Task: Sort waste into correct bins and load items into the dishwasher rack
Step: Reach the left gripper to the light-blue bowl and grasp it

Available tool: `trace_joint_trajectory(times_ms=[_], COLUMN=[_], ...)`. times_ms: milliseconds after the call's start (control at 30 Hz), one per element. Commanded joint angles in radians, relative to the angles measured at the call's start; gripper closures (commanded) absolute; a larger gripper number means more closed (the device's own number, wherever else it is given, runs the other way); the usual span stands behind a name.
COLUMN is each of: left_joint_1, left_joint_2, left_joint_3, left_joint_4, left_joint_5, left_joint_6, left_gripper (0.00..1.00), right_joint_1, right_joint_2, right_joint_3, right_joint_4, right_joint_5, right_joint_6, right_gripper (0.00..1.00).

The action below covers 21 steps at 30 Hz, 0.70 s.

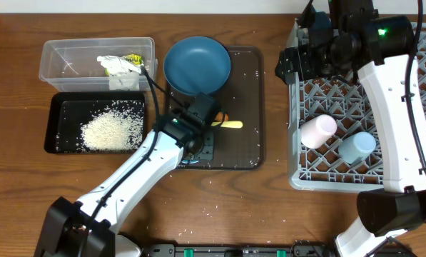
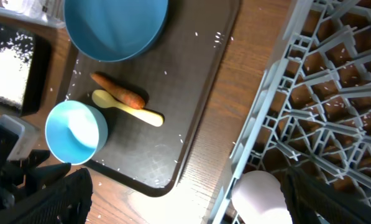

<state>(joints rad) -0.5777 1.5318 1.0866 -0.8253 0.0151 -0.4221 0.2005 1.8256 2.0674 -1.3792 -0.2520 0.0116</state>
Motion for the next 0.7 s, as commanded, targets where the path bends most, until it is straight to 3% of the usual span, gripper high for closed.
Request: trace_joint_trajectory(times_ms=[0, 200, 667], left_joint_1=[-0.011, -0.011, -0.005], left_joint_2=[0.012, 0.052, 0.093], left_joint_3=[-0.008, -0.010, -0.008], left_joint_4=[0.014, 0.024, 0.024], left_joint_5=[-0.028, -0.027, -0.024], left_joint_6=[0.077, 0.142, 0.092], left_gripper=[0.52, 0.52, 0.52], right_joint_1=[-0.009, -0.013, -0.012], right_joint_2=[-0.006, -0.006, -0.006], right_joint_3=[0.011, 0.010, 0.010], right_joint_4=[-0.005, -0.020, -0.019], right_joint_5=[0.028, 0.047, 0.046], right_joint_6=[0.003, 0.002, 0.003], right_gripper=[0.04, 0.04, 0.04])
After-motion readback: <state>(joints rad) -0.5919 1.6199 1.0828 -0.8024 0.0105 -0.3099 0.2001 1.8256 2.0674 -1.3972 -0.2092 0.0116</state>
